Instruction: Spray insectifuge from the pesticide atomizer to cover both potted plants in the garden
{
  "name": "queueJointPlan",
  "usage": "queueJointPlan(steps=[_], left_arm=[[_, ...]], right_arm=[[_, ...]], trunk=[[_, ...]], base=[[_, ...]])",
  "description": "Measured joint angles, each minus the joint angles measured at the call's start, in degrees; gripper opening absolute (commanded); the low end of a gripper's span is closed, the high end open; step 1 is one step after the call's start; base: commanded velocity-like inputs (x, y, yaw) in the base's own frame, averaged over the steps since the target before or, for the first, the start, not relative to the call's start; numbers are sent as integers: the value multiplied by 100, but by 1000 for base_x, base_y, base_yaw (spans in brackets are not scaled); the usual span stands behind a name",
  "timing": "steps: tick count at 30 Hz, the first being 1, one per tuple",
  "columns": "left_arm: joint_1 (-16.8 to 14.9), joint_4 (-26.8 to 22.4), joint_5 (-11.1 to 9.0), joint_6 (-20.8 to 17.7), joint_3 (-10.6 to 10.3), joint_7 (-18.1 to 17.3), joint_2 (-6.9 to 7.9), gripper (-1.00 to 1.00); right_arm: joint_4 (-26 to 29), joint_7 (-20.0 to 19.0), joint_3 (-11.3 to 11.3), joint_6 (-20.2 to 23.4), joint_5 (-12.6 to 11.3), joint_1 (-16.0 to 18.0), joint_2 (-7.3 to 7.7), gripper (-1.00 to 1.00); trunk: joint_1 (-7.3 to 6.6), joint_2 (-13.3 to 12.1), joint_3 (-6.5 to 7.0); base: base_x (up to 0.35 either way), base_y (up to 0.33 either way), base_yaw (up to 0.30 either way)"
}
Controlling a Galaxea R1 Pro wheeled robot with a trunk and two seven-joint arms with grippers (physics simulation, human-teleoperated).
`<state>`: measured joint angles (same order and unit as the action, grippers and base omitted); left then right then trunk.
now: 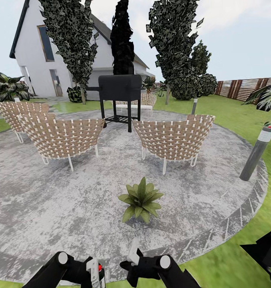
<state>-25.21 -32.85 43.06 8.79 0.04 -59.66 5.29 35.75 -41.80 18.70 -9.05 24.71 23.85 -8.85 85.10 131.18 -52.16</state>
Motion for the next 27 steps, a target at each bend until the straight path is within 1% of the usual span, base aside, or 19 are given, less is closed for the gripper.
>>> queueJointPlan(steps=[2, 5, 7, 13, 15, 18, 21, 27], left_arm=[[1, 4, -1, 17, -62, -30, -3, -100], [-6, 30, -11, 35, -291, -47, -16, -100], [-7, 3, -28, 37, -340, -48, -42, -100], [-11, -20, -43, 38, -359, -49, -199, -100], [-15, -28, -42, 38, -362, -49, -298, -100], [-19, -30, -25, 38, -367, -49, -398, -100], [-26, -30, -25, 38, -367, -49, -430, -100], [-95, -30, -50, 55, -359, -49, -436, -100]], right_arm=[[-1, 6, 0, 0, 0, 1, -1, -100], [-3, 8, 0, 0, 2, 0, 2, -100], [-9, 9, -1, 0, 6, 0, 6, -100], [-19, 9, -8, 0, 10, 2, 7, -100], [-19, 9, -8, -1, 9, -1, 7, -100], [-18, 13, -8, -5, 14, 0, 7, -100], [-12, 17, -11, -8, 16, 1, 9, -100], [-11, 17, -17, -9, 18, -1, 14, -100]], trunk=[[0, 0, 0], [0, 0, 0], [0, 0, 0], [0, 0, 0], [0, 0, 0], [0, 0, 0], [0, 0, 0], [0, 0, 0]], base=[[0, 0, 0], [0, 0, 0], [0, 0, 0], [0, 0, 0], [0, 0, 0], [0, 0, 0], [0, 0, 0], [0, 0, 0]])
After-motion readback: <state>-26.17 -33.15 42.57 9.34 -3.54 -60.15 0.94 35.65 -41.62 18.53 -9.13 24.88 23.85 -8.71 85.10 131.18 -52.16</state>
